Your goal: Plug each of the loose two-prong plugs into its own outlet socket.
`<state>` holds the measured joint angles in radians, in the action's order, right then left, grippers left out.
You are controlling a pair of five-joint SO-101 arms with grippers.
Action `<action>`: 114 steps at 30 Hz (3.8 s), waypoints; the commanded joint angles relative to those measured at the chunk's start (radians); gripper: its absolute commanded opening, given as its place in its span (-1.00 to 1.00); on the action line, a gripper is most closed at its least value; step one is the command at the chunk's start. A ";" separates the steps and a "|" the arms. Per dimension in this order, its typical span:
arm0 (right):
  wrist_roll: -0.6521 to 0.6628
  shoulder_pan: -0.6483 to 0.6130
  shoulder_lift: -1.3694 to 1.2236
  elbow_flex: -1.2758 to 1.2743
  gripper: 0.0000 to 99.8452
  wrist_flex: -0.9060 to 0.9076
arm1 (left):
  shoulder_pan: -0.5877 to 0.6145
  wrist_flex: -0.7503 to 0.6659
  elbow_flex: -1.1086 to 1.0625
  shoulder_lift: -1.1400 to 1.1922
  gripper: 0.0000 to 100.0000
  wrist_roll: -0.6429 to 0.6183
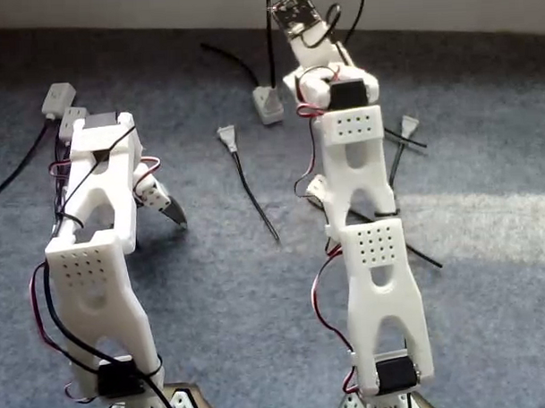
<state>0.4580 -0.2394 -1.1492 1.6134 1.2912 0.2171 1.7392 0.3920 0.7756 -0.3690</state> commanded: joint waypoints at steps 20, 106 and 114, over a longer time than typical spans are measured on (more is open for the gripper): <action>-0.345 -0.337 -0.234 0.015 -0.52 0.035 | 0.093 -0.008 0.010 -0.001 -0.36 -0.078; -0.531 -0.403 1.009 -1.415 -0.99 0.260 | 0.039 -0.012 0.010 -0.002 -0.36 -0.080; -0.540 -0.395 1.303 -1.883 -0.99 -0.145 | 0.039 -0.012 0.010 -0.002 -0.36 -0.080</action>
<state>-0.0729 -0.6414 0.0460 -0.1189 1.3234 0.2662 1.7407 0.3905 0.7772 -0.4289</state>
